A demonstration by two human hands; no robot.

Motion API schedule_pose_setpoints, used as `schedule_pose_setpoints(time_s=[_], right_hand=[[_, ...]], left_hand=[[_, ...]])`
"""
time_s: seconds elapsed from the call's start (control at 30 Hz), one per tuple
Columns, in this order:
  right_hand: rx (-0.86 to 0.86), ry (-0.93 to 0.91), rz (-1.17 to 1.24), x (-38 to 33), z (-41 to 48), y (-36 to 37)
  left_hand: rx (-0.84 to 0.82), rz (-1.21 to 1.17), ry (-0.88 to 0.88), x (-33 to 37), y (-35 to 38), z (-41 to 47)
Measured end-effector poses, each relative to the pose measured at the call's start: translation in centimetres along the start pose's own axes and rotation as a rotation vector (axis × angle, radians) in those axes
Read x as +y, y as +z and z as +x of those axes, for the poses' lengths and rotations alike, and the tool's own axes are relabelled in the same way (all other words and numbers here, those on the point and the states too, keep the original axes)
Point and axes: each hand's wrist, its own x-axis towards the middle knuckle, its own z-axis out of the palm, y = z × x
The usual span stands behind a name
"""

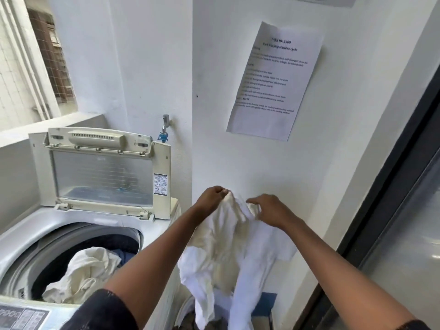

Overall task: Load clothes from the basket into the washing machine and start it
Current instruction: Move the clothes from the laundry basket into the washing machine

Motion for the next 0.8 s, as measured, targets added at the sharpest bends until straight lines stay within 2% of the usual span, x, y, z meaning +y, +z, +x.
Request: schedule_pose_setpoints(time_s=[0.07,0.17,0.23,0.33,0.4,0.47,0.53,0.6,0.7,0.73,0.8], right_hand=[[-0.05,-0.086,0.244,-1.9,-0.7,0.3],[-0.216,-0.178,0.781,-4.1,-1.7,-0.2],[-0.209,-0.174,0.916,-4.7,-1.7,-0.2],[0.026,-0.143,0.856,-6.2,-1.4,-0.6],[0.197,-0.118,0.812,-7.3,-0.7,-1.3],[0.36,-0.041,0.805,-8.3,0.2,-2.4],[0.474,0.031,0.783,-9.5,1.0,-3.5],[0.5,0.078,0.685,-11.0,1.5,-4.9],[0.505,0.102,0.567,-13.5,2.7,-6.9],[0.508,0.115,0.558,-14.3,3.2,-7.7],[0.508,0.124,0.57,-16.0,4.2,-9.3]], left_hand=[[-0.083,-0.018,0.034,1.6,-0.5,-0.1],[-0.077,-0.037,0.062,3.0,-1.5,-0.3],[-0.052,-0.04,0.091,3.5,-2.5,-0.9],[-0.013,-0.099,0.108,3.2,-3.9,-2.1],[-0.072,-0.327,0.075,1.7,-5.0,-3.1],[-0.139,-0.583,-0.037,-0.5,-5.5,-4.1],[-0.127,-0.611,-0.158,-3.1,-5.4,-5.1],[-0.165,-0.568,-0.207,-4.9,-5.1,-6.0],[-0.221,-0.418,-0.13,-4.6,-4.7,-6.6],[-0.168,-0.389,-0.089,-4.1,-4.5,-6.4],[0.087,-0.484,-0.052,-3.3,-4.9,-5.4]])
